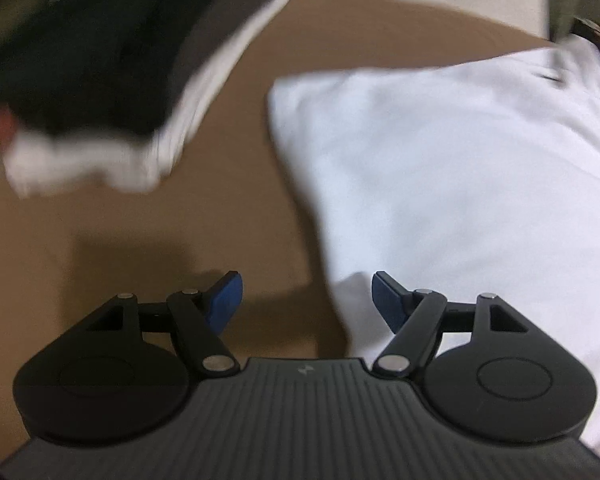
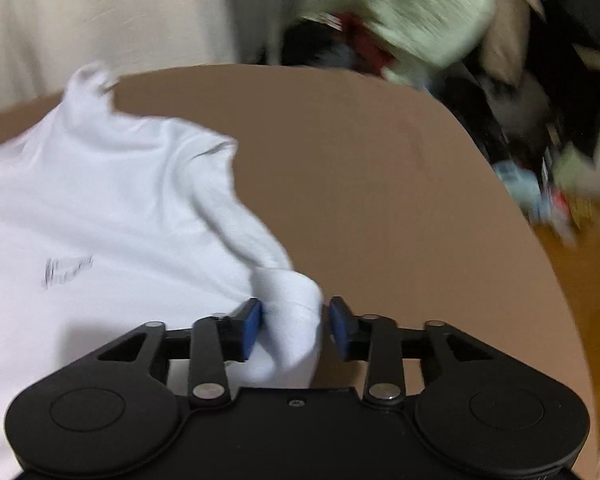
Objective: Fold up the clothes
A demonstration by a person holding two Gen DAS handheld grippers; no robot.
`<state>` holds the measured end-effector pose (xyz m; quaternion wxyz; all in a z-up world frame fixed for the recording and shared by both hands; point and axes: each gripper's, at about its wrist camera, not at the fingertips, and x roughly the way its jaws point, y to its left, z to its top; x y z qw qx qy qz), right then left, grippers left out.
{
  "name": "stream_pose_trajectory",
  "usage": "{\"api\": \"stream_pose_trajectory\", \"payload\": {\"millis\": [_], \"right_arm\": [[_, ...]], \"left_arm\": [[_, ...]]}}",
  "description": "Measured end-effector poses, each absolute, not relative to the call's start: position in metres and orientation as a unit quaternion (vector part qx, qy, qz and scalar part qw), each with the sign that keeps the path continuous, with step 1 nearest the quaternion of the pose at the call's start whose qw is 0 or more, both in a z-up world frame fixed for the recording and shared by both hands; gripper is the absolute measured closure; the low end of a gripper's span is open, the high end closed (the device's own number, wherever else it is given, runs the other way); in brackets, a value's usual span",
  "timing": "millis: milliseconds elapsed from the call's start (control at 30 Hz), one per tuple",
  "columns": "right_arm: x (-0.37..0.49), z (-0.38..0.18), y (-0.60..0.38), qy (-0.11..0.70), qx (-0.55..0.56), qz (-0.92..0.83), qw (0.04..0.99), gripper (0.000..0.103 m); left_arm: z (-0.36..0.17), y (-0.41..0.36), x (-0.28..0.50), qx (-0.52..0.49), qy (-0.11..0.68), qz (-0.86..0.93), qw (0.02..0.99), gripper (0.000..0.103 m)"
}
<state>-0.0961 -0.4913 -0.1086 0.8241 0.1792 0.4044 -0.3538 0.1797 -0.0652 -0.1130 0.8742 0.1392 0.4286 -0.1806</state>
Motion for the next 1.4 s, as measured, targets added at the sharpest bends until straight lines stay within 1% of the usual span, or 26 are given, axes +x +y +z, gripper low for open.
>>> {"api": "stream_pose_trajectory", "payload": {"millis": [33, 133, 200, 300, 367, 433, 467, 500, 533, 567, 633, 700, 733, 800, 900, 1033, 1100, 1167, 1233, 1267, 1300, 1333, 1367, 1400], "right_arm": [[-0.103, -0.105, -0.495, 0.399, 0.211, -0.356, 0.818, 0.058], [-0.134, -0.106, -0.496, 0.394, 0.323, -0.340, 0.790, 0.048], [-0.156, -0.110, -0.496, 0.390, 0.402, -0.317, 0.765, 0.047], [-0.185, -0.130, -0.494, 0.371, 0.517, -0.263, 0.725, 0.047], [-0.185, -0.138, -0.493, 0.371, 0.535, -0.249, 0.717, 0.046], [-0.173, -0.142, -0.491, 0.381, 0.521, -0.238, 0.726, 0.045], [-0.166, -0.143, -0.488, 0.386, 0.510, -0.229, 0.734, 0.048], [-0.157, -0.140, -0.484, 0.389, 0.492, -0.214, 0.749, 0.059], [-0.147, -0.137, -0.479, 0.393, 0.474, -0.199, 0.763, 0.097], [-0.141, -0.130, -0.472, 0.397, 0.441, -0.199, 0.781, 0.096], [-0.139, -0.104, -0.454, 0.406, 0.326, -0.250, 0.816, 0.098], [-0.148, -0.086, -0.445, 0.419, 0.220, -0.335, 0.815, 0.099], [-0.153, -0.081, -0.445, 0.420, 0.193, -0.361, 0.810, 0.099], [-0.155, -0.091, -0.456, 0.433, 0.218, -0.344, 0.804, 0.099], [-0.149, -0.118, -0.469, 0.474, 0.245, -0.321, 0.782, 0.097], [-0.162, -0.125, -0.484, 0.446, 0.314, -0.316, 0.776, 0.097], [-0.167, -0.124, -0.487, 0.431, 0.336, -0.313, 0.776, 0.097], [-0.173, -0.125, -0.490, 0.421, 0.357, -0.313, 0.773, 0.095], [-0.178, -0.125, -0.492, 0.411, 0.376, -0.314, 0.769, 0.090], [-0.181, -0.125, -0.494, 0.406, 0.386, -0.315, 0.766, 0.080], [-0.185, -0.124, -0.498, 0.402, 0.397, -0.314, 0.763, 0.073], [-0.187, -0.124, -0.501, 0.398, 0.408, -0.313, 0.760, 0.058], [-0.186, -0.124, -0.502, 0.396, 0.418, -0.310, 0.757, 0.049], [-0.187, -0.124, -0.501, 0.394, 0.426, -0.304, 0.756, 0.049]], "left_arm": [[-0.105, -0.071, 0.167, 0.144, 0.410, -0.211, 0.875, 0.032], [-0.088, -0.088, 0.126, 0.103, 0.388, -0.329, 0.855, 0.032], [-0.081, -0.104, 0.095, 0.093, 0.379, -0.413, 0.823, 0.032], [-0.081, -0.132, 0.048, 0.135, 0.360, -0.501, 0.775, 0.030], [-0.084, -0.149, 0.018, 0.167, 0.347, -0.544, 0.746, 0.026], [-0.093, -0.163, -0.007, 0.200, 0.337, -0.563, 0.728, 0.024], [-0.099, -0.169, -0.013, 0.211, 0.341, -0.560, 0.725, 0.024], [-0.105, -0.174, -0.018, 0.221, 0.348, -0.556, 0.722, 0.024], [-0.107, -0.175, -0.020, 0.220, 0.355, -0.551, 0.722, 0.024], [-0.108, -0.174, -0.021, 0.216, 0.363, -0.547, 0.723, 0.024], [-0.109, -0.173, -0.022, 0.207, 0.379, -0.537, 0.724, 0.024], [-0.106, -0.168, -0.022, 0.195, 0.391, -0.539, 0.721, 0.024], [-0.104, -0.165, -0.022, 0.187, 0.396, -0.546, 0.714, 0.024], [-0.108, -0.166, -0.023, 0.174, 0.411, -0.559, 0.699, 0.024], [-0.122, -0.175, -0.028, 0.166, 0.438, -0.574, 0.672, 0.024], [-0.134, -0.181, -0.051, 0.226, 0.422, -0.574, 0.665, 0.023], [-0.138, -0.183, -0.060, 0.248, 0.413, -0.572, 0.664, 0.013], [-0.141, -0.183, -0.066, 0.253, 0.413, -0.569, 0.664, 0.007], [-0.140, -0.182, -0.071, 0.254, 0.413, -0.563, 0.670, 0.006], [-0.141, -0.182, -0.072, 0.254, 0.413, -0.560, 0.672, 0.006], [-0.140, -0.181, -0.073, 0.255, 0.415, -0.558, 0.672, 0.006], [-0.140, -0.180, -0.075, 0.255, 0.417, -0.557, 0.672, 0.006], [-0.139, -0.179, -0.076, 0.251, 0.422, -0.560, 0.667, 0.006], [-0.140, -0.178, -0.075, 0.245, 0.428, -0.565, 0.662, 0.007]]}}
